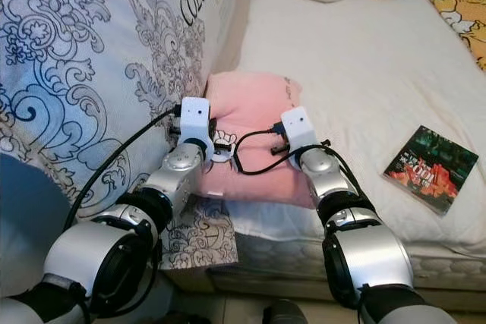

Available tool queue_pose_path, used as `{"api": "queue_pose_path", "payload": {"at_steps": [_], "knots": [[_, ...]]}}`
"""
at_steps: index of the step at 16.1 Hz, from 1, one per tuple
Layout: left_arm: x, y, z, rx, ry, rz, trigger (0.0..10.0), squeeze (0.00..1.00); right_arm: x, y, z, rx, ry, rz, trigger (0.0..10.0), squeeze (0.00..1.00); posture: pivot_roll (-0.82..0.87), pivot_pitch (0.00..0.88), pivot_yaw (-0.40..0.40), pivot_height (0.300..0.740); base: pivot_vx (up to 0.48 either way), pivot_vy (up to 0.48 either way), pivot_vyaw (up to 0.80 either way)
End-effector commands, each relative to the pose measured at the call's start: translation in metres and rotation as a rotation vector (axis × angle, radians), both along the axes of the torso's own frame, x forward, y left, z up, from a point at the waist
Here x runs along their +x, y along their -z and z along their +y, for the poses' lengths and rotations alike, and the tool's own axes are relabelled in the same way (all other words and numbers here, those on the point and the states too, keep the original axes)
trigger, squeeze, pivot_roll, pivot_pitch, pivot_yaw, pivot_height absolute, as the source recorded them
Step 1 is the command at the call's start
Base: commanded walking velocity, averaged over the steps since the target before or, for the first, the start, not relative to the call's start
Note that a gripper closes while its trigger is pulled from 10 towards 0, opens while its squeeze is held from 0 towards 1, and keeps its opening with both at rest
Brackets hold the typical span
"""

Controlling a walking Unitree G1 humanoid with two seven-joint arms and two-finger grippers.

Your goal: Clean up the room

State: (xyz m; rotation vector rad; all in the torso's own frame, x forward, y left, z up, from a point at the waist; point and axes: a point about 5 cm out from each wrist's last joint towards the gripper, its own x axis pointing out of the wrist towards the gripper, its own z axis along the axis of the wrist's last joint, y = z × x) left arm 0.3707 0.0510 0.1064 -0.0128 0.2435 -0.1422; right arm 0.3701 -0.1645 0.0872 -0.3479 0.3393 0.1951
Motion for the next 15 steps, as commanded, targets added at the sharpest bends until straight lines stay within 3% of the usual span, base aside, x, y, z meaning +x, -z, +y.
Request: {"api": "queue_pose_path", "payload": {"at_steps": [1, 4, 6, 9, 14, 15], "knots": [[0.008, -0.013, 0.012, -0.018, -0.068, -0.053, 10.0, 0.00, 0.000, -0.001, -0.012, -0.023, 0.061, -0.016, 10.0, 0.00, -0.15, 0.073, 0.076, 0.740, 0.000, 0.000, 0.00], [0.018, -0.038, 0.009, 0.022, -0.008, -0.159, 10.0, 0.00, 0.012, -0.027, -0.017, 0.056, 0.138, -0.150, 10.0, 0.00, -0.16, 0.087, 0.073, 0.740, 0.000, 0.000, 0.00], [0.028, -0.056, 0.024, 0.030, -0.038, -0.187, 10.0, 0.00, 0.019, -0.047, -0.030, 0.160, 0.241, -0.235, 10.0, 0.00, -0.17, 0.137, 0.083, 0.740, 0.000, 0.000, 0.00], [0.028, -0.049, 0.038, 0.058, -0.089, -0.154, 10.0, 0.00, 0.017, -0.037, -0.022, 0.150, 0.234, -0.184, 10.0, 0.00, -0.21, 0.232, 0.094, 0.740, 0.000, 0.000, 0.00], [0.021, -0.028, 0.035, 0.048, -0.086, -0.081, 10.0, 0.00, 0.007, -0.010, -0.001, 0.051, 0.157, -0.067, 10.0, 0.00, -0.25, 0.346, 0.059, 0.740, 0.000, 0.000, 0.00], [0.021, -0.029, 0.035, 0.047, -0.090, -0.084, 10.0, 0.64, 0.007, -0.010, 0.001, 0.063, 0.157, -0.063, 10.0, 1.00, -0.25, 0.350, 0.057, 0.740, 0.000, 0.000, 0.00]]}}
